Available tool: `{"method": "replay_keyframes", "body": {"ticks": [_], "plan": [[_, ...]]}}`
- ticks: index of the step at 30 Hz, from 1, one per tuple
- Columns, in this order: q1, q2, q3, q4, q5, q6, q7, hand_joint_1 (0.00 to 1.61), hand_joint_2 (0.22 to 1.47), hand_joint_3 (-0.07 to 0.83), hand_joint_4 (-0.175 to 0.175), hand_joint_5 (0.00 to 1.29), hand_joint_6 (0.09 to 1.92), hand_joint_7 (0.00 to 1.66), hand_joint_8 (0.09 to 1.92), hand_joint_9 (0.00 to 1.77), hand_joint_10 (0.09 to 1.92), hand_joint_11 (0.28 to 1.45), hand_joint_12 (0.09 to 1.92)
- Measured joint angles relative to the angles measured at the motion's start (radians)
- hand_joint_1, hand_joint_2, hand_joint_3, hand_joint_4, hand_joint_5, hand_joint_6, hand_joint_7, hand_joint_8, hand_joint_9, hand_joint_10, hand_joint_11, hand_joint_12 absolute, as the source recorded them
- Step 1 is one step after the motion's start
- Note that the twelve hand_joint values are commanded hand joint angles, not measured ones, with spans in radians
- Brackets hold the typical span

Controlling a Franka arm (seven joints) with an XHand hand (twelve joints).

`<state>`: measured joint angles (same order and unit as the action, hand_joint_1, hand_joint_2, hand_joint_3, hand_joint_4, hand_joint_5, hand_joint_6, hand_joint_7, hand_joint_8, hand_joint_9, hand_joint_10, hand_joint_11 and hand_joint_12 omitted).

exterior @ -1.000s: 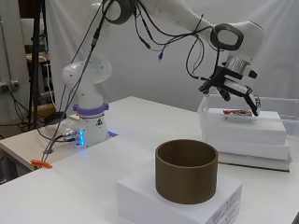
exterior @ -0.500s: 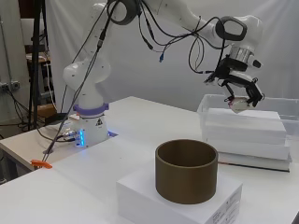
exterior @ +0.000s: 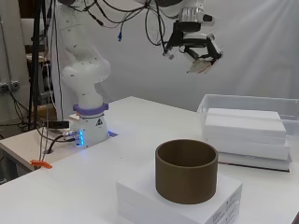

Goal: Teleoperate dual arm-hand system to remove items from a box

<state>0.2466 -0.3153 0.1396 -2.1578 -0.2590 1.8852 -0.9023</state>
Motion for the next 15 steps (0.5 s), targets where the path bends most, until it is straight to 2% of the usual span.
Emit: {"method": "replay_keyframes", "body": {"ticks": [2,4,7,10,15], "plan": [[-0.020,-0.138,-0.081,-0.113,0.009,0.025,-0.039,0.92,1.22,0.000,0.175,0.77,1.30,0.98,1.92,1.28,1.92,1.01,1.88],[-0.036,-0.188,-0.170,-0.150,0.002,0.029,-0.098,0.92,1.23,0.001,0.175,0.76,1.31,0.96,1.89,1.24,1.92,0.95,1.86],[-0.059,-0.170,-0.305,-0.137,-0.018,0.018,-0.173,0.91,1.24,0.000,0.175,0.74,1.34,0.92,1.79,1.15,1.88,0.84,1.81],[-0.075,-0.093,-0.342,-0.058,-0.018,-0.020,-0.169,0.93,1.22,-0.002,0.175,0.79,1.27,0.96,1.86,1.17,1.91,0.80,1.81],[-0.112,0.107,-0.424,0.142,0.006,-0.059,-0.232,0.96,1.19,-0.002,0.175,0.84,1.21,1.15,1.92,1.41,1.92,1.01,1.91]]}}
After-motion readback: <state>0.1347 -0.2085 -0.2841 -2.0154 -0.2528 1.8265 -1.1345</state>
